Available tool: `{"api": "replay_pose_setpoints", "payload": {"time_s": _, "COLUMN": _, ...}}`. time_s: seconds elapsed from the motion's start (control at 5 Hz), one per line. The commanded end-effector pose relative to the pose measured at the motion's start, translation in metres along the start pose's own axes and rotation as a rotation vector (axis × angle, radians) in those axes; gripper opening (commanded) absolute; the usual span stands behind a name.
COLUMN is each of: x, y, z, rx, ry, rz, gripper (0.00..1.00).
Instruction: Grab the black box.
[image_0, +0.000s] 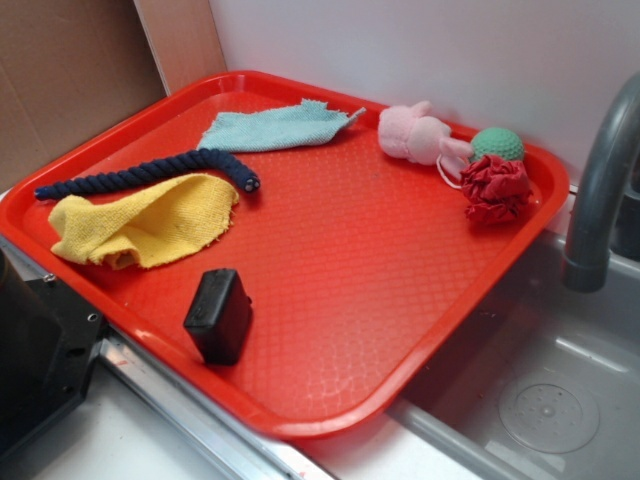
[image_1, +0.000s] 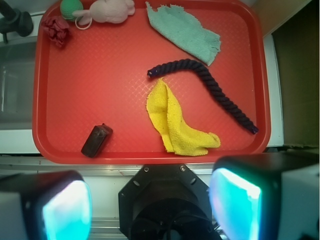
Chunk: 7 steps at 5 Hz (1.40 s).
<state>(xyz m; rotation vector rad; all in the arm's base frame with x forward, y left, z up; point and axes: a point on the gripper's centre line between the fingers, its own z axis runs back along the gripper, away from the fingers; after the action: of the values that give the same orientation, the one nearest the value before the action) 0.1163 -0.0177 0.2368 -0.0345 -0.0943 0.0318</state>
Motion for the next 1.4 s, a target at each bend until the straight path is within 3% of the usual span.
{"api": "replay_pose_setpoints", "payload": {"time_s": 0.0, "x": 0.0, "y": 0.0, "z": 0.0, "rx": 0.0, "ry": 0.0, "rz": 0.0, "gripper": 1.0}}
{"api": "replay_pose_setpoints", "payload": {"time_s": 0.2, "x": 0.004, "y": -0.035, "z": -0.046, "rx": -0.057, "ry": -0.009, "rz": 0.24, "gripper": 1.0}}
{"api": "replay_pose_setpoints", "payload": {"time_s": 0.4, "x": 0.0, "y": -0.051, "z": -0.083, "rx": -0.067, "ry": -0.098, "rz": 0.241, "gripper": 1.0}}
{"api": "replay_pose_setpoints", "payload": {"time_s": 0.6, "x": -0.007, "y": -0.059, "z": -0.122, "rx": -0.055, "ry": -0.031, "rz": 0.343, "gripper": 1.0}}
{"api": "replay_pose_setpoints", "payload": {"time_s": 1.0, "x": -0.009, "y": -0.073, "z": -0.191, "rx": -0.054, "ry": 0.008, "rz": 0.315, "gripper": 1.0}}
{"api": "replay_pose_setpoints", "payload": {"time_s": 1.2, "x": -0.008, "y": -0.088, "z": -0.196, "rx": -0.104, "ry": -0.029, "rz": 0.328, "gripper": 1.0}}
